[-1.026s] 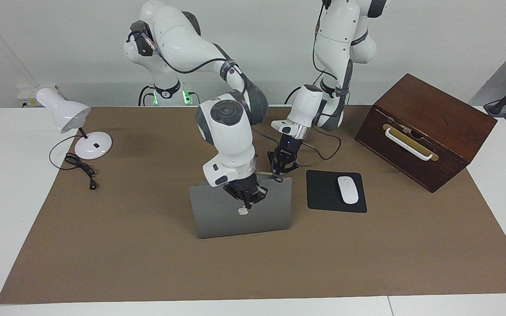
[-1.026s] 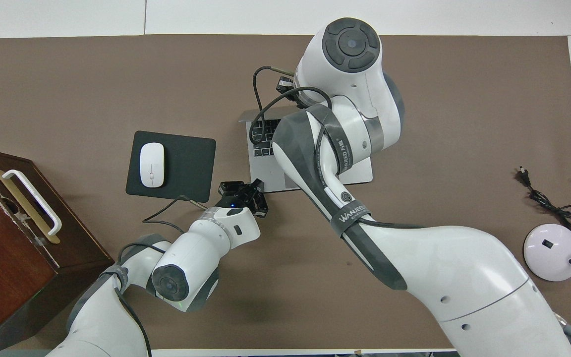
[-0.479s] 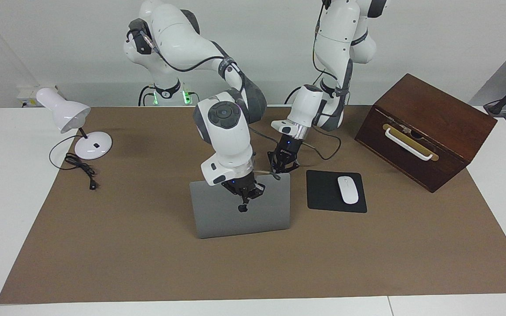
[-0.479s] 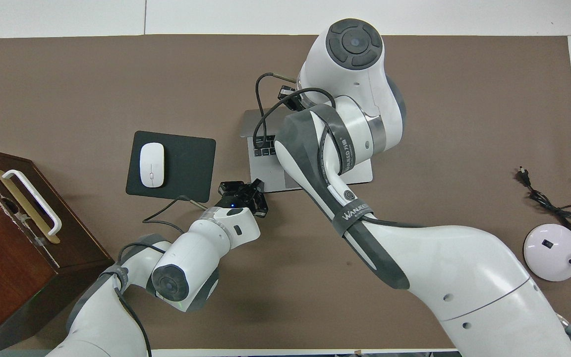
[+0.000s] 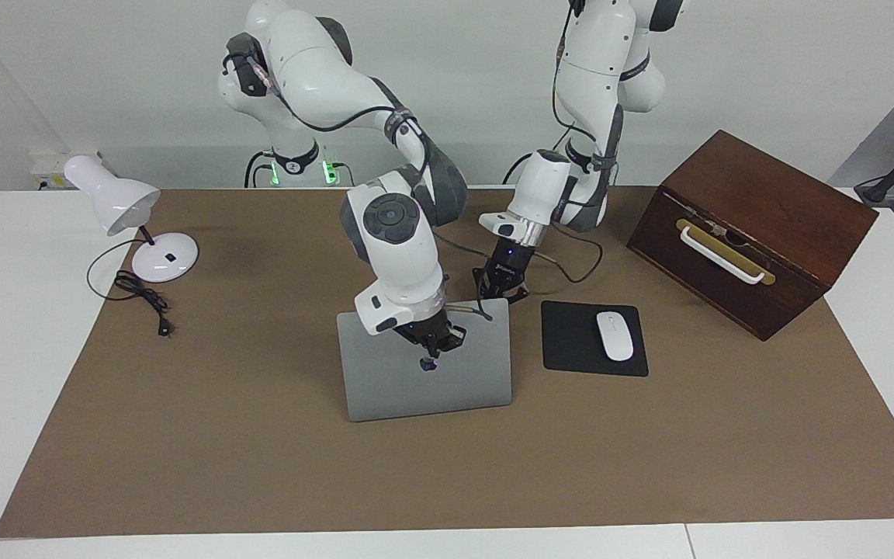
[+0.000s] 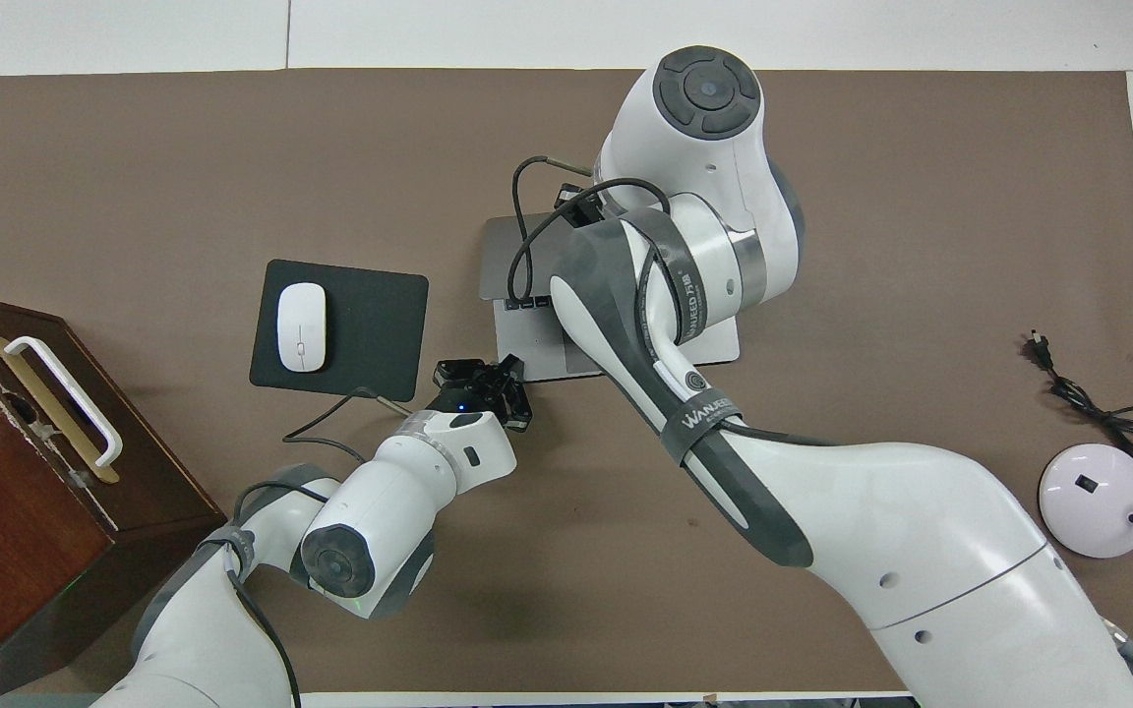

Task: Close laptop with both arms
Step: 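Press the lid fully shut onto the base with the right gripper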

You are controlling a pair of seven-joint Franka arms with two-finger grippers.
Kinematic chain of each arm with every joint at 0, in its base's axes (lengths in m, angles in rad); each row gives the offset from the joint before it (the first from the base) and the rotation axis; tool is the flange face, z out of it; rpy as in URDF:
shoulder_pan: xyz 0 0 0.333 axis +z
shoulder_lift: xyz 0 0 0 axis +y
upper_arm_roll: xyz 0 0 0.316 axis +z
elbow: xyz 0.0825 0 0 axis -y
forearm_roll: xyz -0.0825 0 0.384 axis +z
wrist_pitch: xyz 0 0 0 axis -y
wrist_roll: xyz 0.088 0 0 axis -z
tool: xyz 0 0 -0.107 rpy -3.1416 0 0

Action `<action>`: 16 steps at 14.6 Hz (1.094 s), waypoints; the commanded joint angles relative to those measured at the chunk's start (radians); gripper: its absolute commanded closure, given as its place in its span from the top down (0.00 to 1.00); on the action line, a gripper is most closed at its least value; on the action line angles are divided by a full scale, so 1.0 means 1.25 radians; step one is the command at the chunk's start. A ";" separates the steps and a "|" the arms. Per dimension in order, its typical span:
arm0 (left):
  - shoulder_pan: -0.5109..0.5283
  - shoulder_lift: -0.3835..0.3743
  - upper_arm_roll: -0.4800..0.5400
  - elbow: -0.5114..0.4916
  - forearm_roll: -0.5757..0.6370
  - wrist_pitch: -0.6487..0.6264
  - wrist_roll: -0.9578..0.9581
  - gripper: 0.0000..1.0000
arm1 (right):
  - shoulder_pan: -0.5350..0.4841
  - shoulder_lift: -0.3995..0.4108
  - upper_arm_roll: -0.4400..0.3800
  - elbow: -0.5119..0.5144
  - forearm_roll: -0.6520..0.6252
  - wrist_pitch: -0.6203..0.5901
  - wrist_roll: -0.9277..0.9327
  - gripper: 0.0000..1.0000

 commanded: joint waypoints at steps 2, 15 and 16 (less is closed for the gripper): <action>0.019 0.055 0.008 0.013 0.013 0.004 0.019 0.00 | -0.024 -0.016 0.015 -0.028 0.033 -0.028 -0.024 0.00; 0.019 0.054 0.008 0.012 0.013 0.004 0.018 0.00 | -0.020 -0.003 0.015 -0.072 0.055 -0.084 -0.014 0.00; 0.019 0.054 0.008 0.012 0.013 0.004 0.018 0.00 | -0.020 -0.001 0.015 -0.073 0.055 -0.084 -0.013 0.00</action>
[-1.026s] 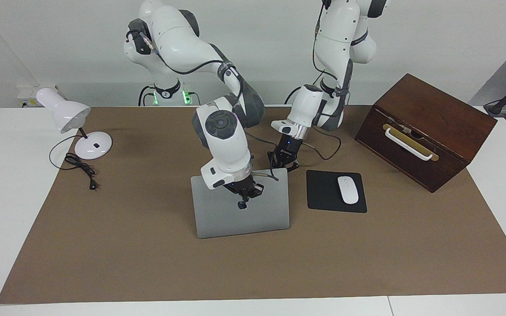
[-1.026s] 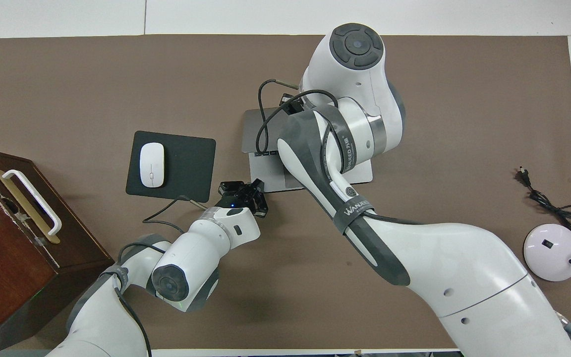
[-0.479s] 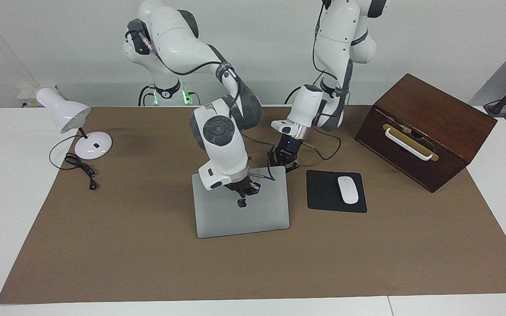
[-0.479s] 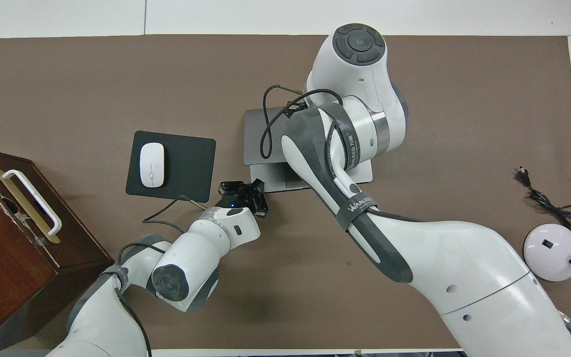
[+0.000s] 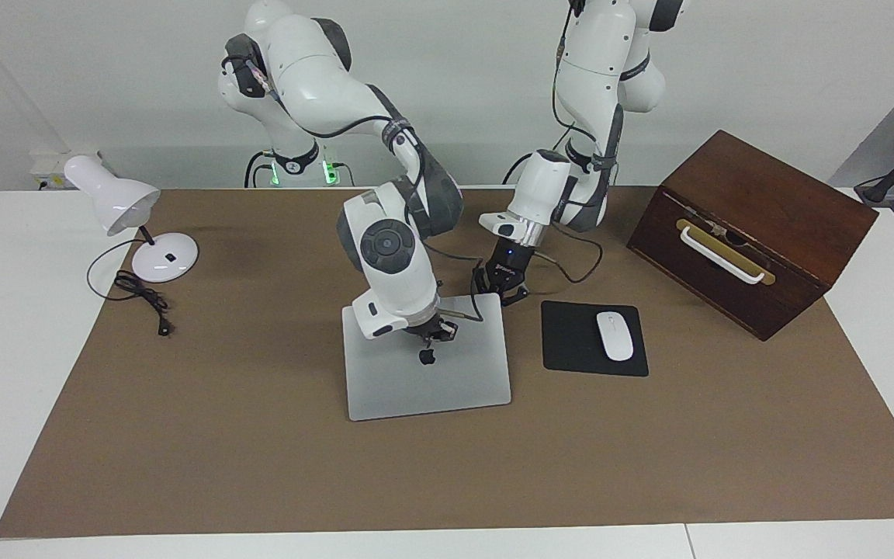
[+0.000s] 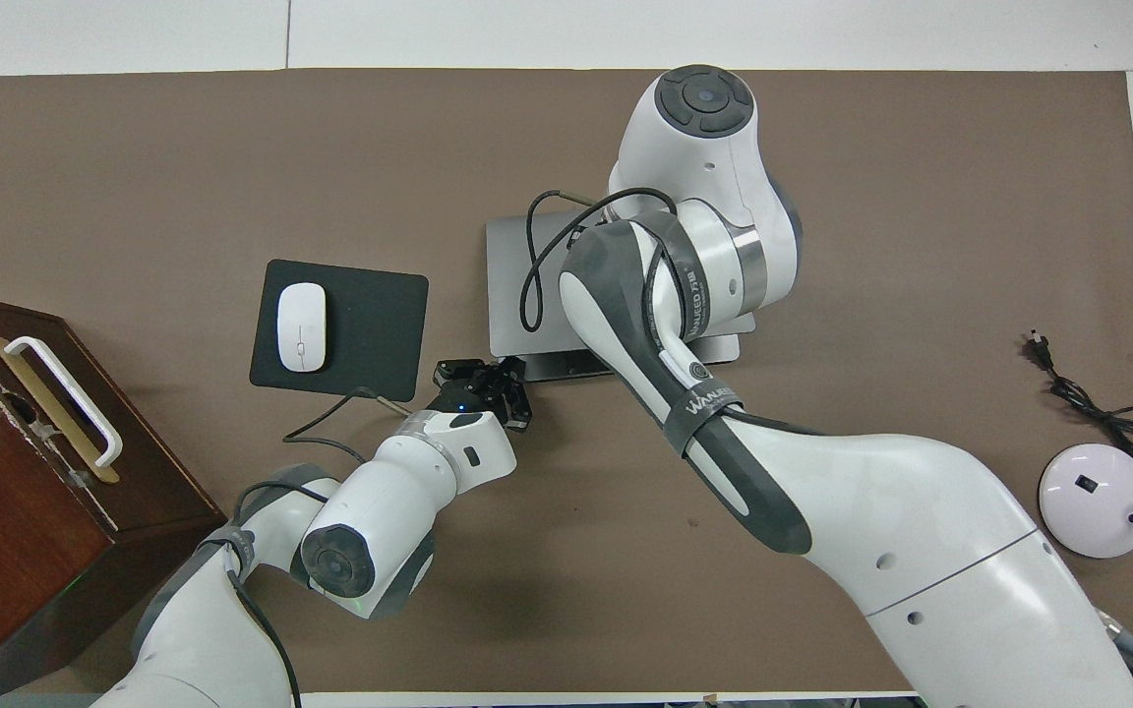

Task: Close laptop with both arms
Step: 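Press the lid fully shut onto the base with the right gripper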

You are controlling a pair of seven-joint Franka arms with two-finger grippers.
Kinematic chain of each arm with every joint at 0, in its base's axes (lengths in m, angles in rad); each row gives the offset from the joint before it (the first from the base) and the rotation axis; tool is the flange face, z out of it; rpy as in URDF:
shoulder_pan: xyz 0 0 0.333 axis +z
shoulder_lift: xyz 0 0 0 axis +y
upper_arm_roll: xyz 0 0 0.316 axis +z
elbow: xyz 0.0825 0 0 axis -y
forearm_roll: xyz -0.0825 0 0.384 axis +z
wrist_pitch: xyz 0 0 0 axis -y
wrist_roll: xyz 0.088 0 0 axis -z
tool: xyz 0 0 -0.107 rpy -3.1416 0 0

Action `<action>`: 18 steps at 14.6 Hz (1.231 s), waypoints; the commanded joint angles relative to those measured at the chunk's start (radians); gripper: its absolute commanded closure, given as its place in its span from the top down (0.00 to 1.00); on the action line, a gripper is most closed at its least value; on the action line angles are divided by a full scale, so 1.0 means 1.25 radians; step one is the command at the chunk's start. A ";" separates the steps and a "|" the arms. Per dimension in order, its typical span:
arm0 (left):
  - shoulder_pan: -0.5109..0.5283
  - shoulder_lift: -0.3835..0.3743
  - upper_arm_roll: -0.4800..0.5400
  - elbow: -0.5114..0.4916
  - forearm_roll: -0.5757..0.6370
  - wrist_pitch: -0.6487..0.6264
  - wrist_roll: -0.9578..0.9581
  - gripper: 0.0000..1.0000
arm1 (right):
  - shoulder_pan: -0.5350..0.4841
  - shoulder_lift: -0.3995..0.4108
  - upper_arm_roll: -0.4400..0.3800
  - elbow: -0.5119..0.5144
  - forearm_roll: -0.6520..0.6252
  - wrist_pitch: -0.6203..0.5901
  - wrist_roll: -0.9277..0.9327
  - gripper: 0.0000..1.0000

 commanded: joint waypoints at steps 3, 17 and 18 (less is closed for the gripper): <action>0.019 0.054 0.008 0.012 0.013 0.004 0.018 0.00 | -0.011 -0.001 0.013 -0.033 0.025 -0.004 -0.008 0.00; 0.028 0.054 0.008 0.012 0.013 0.004 0.018 0.00 | -0.009 0.014 0.013 -0.033 0.042 -0.015 0.007 0.00; 0.031 0.055 0.008 0.012 0.013 0.004 0.018 0.00 | -0.009 0.014 0.013 -0.033 0.042 -0.015 0.009 0.00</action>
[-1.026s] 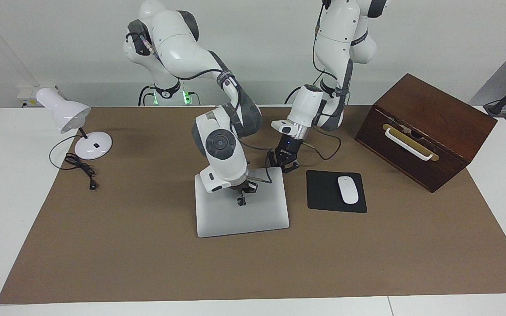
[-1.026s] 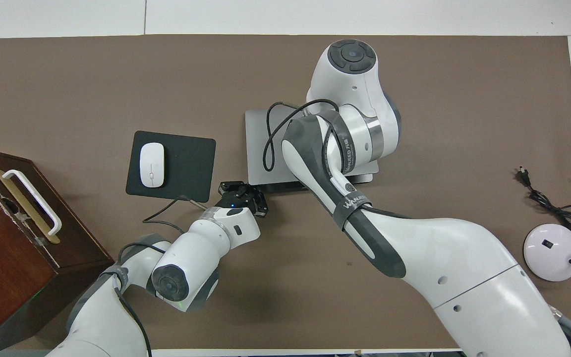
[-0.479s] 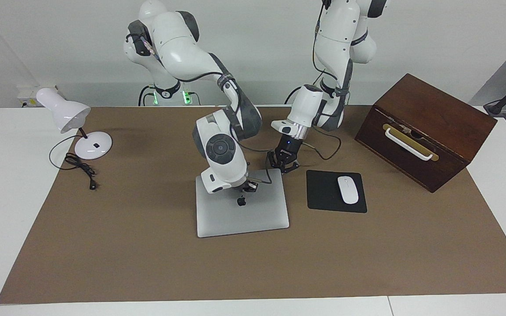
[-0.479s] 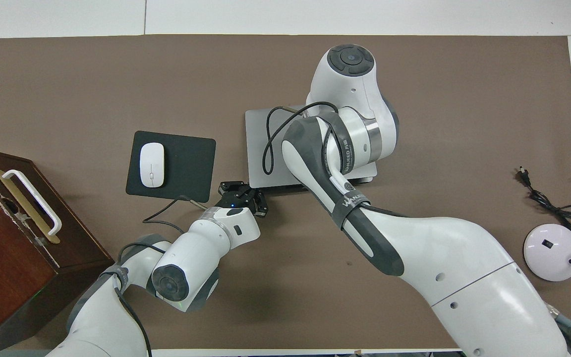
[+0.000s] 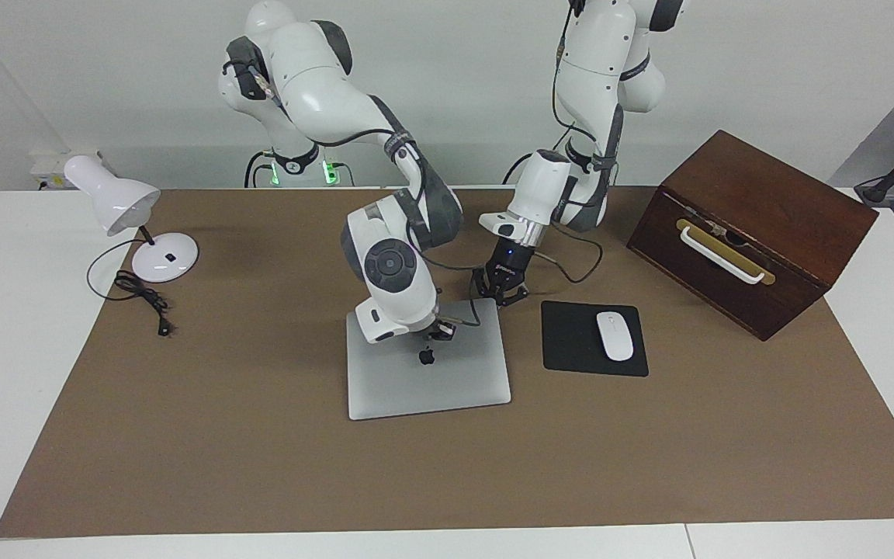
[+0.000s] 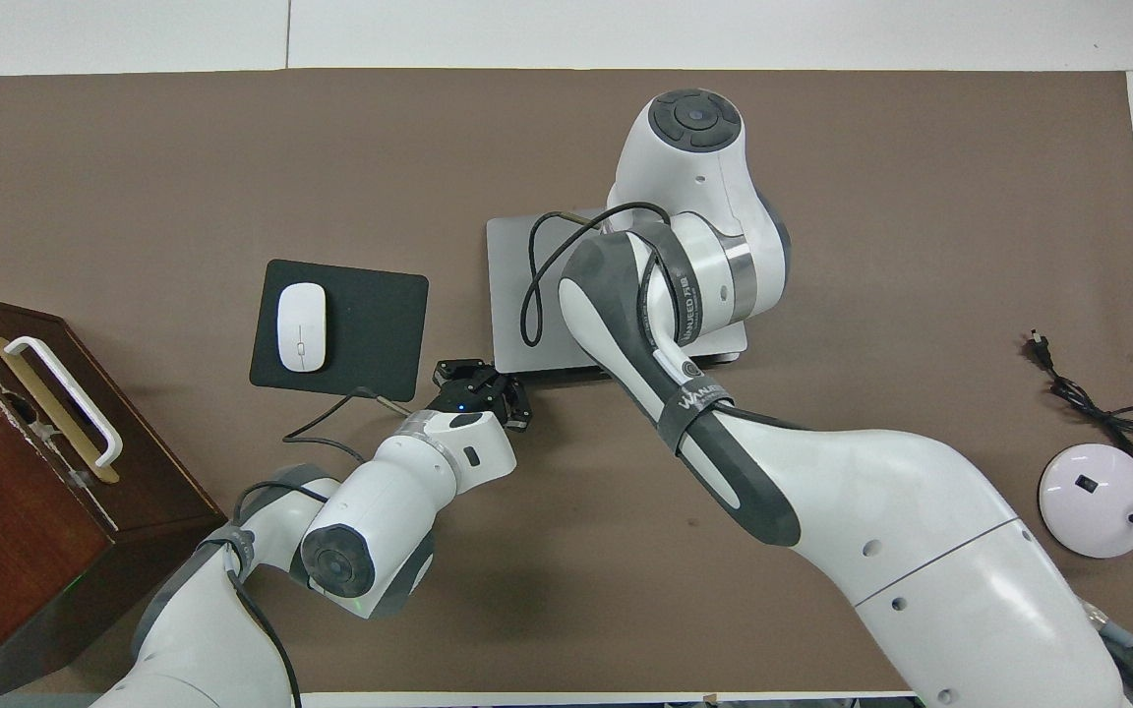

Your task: Close laptop with both arms

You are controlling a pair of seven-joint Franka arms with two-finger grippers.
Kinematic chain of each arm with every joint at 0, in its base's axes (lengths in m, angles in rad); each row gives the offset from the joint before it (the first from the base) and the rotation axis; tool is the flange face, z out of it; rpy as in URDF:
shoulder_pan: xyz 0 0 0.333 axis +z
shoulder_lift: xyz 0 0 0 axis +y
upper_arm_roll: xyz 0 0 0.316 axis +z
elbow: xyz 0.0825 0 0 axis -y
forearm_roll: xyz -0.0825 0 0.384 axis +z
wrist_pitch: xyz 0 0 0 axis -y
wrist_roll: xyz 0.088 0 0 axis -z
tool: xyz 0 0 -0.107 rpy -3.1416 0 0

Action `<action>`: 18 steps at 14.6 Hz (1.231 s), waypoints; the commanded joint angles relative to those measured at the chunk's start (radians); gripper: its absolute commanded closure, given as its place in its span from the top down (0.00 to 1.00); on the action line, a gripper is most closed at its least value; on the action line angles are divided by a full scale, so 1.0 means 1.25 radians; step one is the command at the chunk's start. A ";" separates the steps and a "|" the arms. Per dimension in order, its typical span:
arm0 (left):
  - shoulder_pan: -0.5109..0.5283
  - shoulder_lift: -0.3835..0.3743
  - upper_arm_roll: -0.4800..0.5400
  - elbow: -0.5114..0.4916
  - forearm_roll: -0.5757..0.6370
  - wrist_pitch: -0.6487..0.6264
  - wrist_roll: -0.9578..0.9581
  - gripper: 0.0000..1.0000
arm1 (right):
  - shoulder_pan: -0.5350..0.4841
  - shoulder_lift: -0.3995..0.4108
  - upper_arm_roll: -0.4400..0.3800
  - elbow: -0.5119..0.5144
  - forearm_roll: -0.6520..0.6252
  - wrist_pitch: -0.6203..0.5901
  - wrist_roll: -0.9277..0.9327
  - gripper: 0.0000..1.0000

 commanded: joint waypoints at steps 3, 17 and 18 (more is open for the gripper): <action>0.031 0.054 0.008 0.010 0.013 0.002 0.013 0.00 | -0.015 -0.003 0.010 0.006 0.021 -0.022 0.005 0.00; 0.037 0.039 0.006 -0.006 0.012 -0.004 -0.015 0.00 | -0.035 -0.115 0.001 0.021 0.002 -0.168 0.002 0.00; 0.037 0.029 0.006 -0.011 0.012 -0.006 -0.015 0.00 | -0.049 -0.135 0.001 0.028 0.001 -0.188 -0.010 0.00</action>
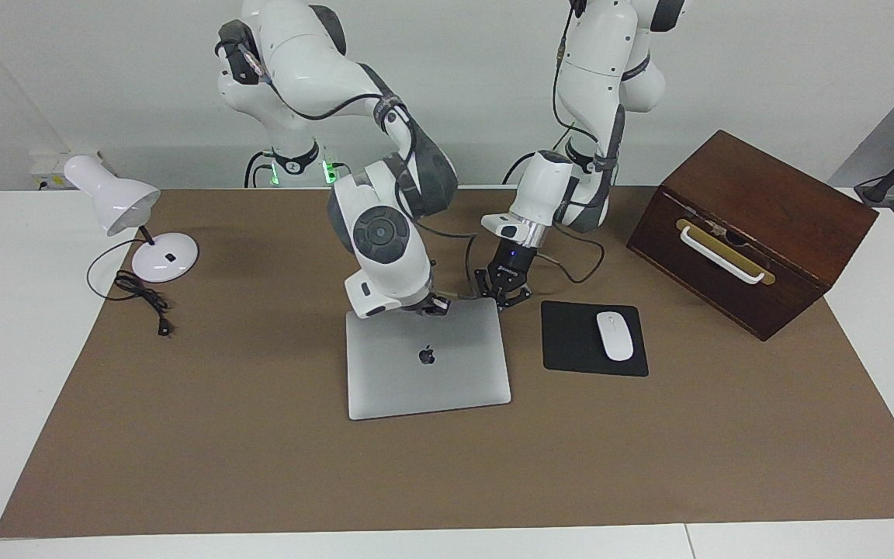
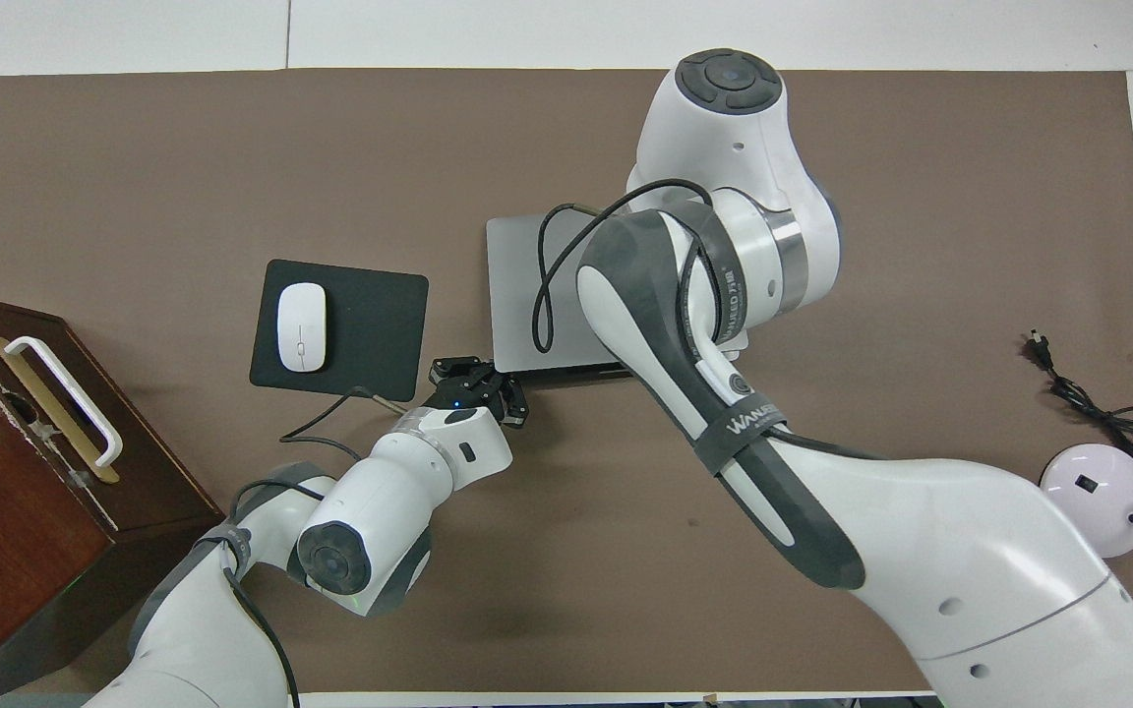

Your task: Close laptop with both arms

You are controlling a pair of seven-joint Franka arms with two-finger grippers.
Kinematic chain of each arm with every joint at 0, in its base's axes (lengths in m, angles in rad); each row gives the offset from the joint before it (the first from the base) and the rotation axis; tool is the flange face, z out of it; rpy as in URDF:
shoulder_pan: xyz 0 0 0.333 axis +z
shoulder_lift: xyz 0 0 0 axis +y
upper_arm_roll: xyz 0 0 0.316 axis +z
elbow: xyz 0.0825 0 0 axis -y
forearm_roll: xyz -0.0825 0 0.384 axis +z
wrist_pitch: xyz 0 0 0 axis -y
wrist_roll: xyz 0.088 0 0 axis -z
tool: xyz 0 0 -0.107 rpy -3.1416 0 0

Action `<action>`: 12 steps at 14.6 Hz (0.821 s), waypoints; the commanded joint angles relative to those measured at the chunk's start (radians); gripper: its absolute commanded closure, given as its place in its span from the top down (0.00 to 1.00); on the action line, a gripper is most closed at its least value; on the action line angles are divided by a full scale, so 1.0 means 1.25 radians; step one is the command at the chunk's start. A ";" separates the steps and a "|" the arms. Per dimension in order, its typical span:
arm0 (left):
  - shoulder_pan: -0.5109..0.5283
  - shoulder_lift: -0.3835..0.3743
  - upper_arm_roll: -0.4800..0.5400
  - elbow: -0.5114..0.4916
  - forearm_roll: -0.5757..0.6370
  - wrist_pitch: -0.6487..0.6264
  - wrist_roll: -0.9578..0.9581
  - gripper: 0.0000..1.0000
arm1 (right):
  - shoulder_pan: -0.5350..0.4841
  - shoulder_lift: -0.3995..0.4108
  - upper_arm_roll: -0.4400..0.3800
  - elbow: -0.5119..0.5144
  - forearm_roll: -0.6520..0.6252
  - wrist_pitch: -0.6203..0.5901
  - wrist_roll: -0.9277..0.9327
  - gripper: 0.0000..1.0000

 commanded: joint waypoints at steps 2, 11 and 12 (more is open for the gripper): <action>0.026 0.009 0.008 -0.028 0.012 -0.011 -0.003 0.00 | -0.061 -0.095 0.004 0.008 -0.033 -0.097 -0.102 0.00; 0.043 -0.128 0.007 -0.070 0.012 -0.197 -0.006 0.00 | -0.174 -0.184 0.006 0.069 -0.299 -0.108 -0.571 1.00; 0.046 -0.161 0.007 -0.067 0.012 -0.259 -0.006 0.00 | -0.194 -0.184 0.006 0.090 -0.300 -0.107 -0.598 1.00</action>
